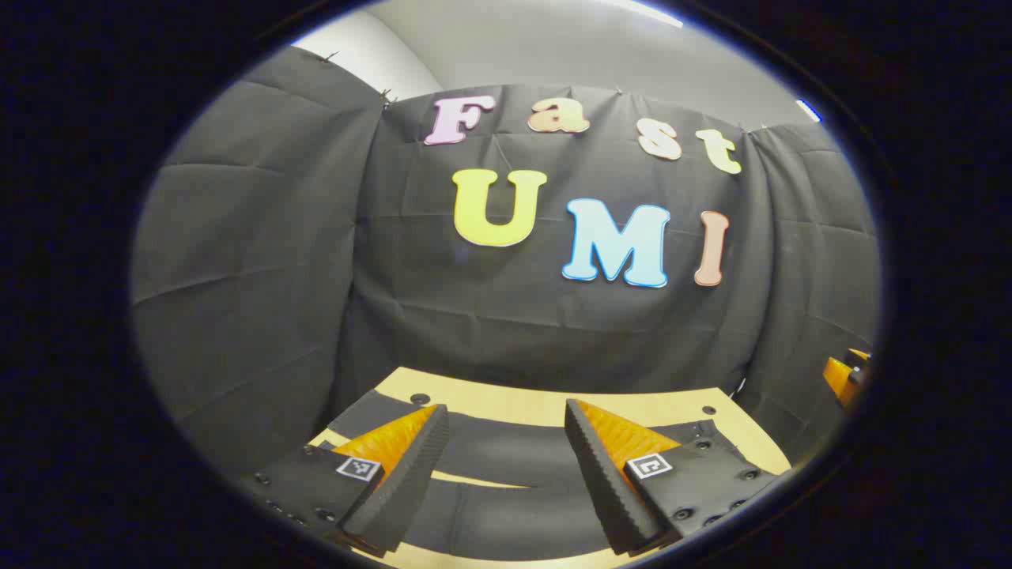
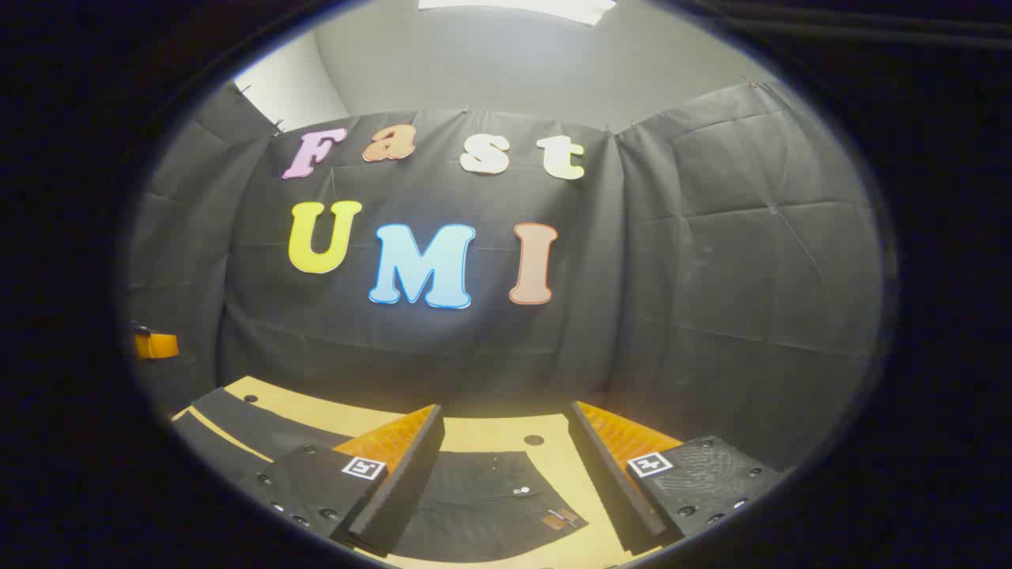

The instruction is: Grasp the waist and the cuffs of the jeans and fold them to make the two legs overlap; first hold the waist and fold one-third of the jeans toward the cuffs, then hold the cuffs and fold the remaining one-third in the same direction to finish folding.

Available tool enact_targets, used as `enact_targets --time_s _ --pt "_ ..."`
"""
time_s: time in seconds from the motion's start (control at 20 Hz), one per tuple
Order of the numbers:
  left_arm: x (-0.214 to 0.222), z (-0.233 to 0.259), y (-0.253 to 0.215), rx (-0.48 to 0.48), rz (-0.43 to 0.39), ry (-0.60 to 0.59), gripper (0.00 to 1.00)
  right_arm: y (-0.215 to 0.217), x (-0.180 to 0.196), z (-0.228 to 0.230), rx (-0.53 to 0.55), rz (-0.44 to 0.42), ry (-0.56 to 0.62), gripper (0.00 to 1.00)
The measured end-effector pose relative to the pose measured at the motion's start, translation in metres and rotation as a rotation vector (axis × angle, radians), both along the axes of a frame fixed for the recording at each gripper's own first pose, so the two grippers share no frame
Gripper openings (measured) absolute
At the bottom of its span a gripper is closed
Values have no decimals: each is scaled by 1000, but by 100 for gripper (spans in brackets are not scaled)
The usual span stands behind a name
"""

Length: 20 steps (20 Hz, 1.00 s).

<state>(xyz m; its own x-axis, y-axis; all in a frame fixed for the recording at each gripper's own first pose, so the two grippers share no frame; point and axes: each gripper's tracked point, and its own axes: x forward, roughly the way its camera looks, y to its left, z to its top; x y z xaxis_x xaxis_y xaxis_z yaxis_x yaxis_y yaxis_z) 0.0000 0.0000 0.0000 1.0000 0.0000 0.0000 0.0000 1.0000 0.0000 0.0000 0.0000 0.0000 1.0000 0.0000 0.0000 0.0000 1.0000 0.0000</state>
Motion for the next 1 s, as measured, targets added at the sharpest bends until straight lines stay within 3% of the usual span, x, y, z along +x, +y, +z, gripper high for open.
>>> enact_targets --time_s 0.35,0.6,0.85,1.0 --pt "17 -62 38 -225 101 177 98 -31 11 -28 59 -45 77 94" --pt "20 -79 55 -252 164 218 96 -38 18 -44 39 -41 117 95" --pt "33 -86 65 -302 199 226 96 -39 28 -74 144 -43 206 95" --pt "38 -106 103 -405 266 252 96 -49 29 -118 266 -81 361 95"
